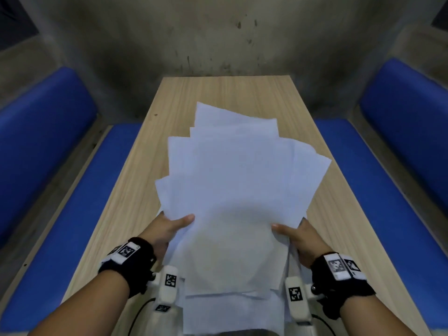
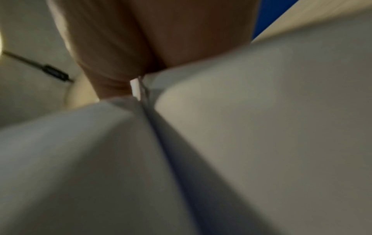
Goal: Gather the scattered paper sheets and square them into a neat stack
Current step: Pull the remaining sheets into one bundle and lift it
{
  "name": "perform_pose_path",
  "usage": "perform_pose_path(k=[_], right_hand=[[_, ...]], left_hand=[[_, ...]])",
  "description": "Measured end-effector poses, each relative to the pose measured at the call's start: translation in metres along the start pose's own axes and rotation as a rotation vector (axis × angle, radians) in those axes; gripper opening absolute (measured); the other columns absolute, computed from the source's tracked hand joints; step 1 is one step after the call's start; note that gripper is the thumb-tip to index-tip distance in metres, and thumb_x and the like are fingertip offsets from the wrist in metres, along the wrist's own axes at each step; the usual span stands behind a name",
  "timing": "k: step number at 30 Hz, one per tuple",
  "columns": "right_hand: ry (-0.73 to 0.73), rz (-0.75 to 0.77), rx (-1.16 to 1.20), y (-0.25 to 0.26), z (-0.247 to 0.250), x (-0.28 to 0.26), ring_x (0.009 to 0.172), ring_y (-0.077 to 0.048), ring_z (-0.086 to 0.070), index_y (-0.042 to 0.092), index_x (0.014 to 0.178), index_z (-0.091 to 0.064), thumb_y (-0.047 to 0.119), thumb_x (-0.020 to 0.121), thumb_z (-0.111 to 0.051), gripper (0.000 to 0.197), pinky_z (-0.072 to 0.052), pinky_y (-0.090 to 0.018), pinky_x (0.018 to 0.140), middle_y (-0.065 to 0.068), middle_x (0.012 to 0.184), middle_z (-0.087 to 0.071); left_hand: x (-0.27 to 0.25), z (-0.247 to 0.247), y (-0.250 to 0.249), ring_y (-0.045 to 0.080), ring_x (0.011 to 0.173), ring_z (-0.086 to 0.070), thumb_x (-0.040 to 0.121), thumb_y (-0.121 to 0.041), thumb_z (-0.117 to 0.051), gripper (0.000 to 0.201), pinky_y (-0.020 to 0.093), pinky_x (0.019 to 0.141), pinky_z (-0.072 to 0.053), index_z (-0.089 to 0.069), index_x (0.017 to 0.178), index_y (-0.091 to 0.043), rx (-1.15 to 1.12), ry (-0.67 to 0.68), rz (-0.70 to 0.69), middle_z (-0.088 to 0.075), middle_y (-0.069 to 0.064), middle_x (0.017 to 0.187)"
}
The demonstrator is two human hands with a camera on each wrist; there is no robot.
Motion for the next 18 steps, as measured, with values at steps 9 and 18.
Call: perform_pose_path(k=[9,18], right_hand=[[-0.197,-0.043,0.162,-0.029,-0.004,0.010,0.089,-0.030,-0.073,0.010,0.110,-0.067,0.038,0.013,-0.097,0.105,-0.059,-0.042,0.081,-0.011,0.104,-0.076],[-0.022,-0.017,0.074,-0.016,0.002,0.009,0.105,-0.029,-0.070,0.004,0.123,-0.060,0.041,0.033,-0.096,0.103,-0.054,-0.045,0.092,-0.013,0.111,-0.074]], left_hand=[[0.005,-0.014,0.020,0.005,0.097,-0.070,0.065,-0.023,-0.077,0.061,0.030,0.087,-0.055,-0.059,0.123,-0.019,0.196,0.021,-0.020,-0.073,-0.008,0.108],[-0.004,-0.001,0.012,0.018,0.108,-0.068,0.042,-0.039,-0.093,0.089,0.031,0.088,-0.052,-0.060,0.122,-0.019,0.062,0.129,0.007,-0.072,0.002,0.116]])
Point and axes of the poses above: each hand's wrist, its own x-axis towards the middle knuckle, its own z-axis out of the back of the hand, y = z × x, the point moved 1 cm from there along x, towards the middle knuckle
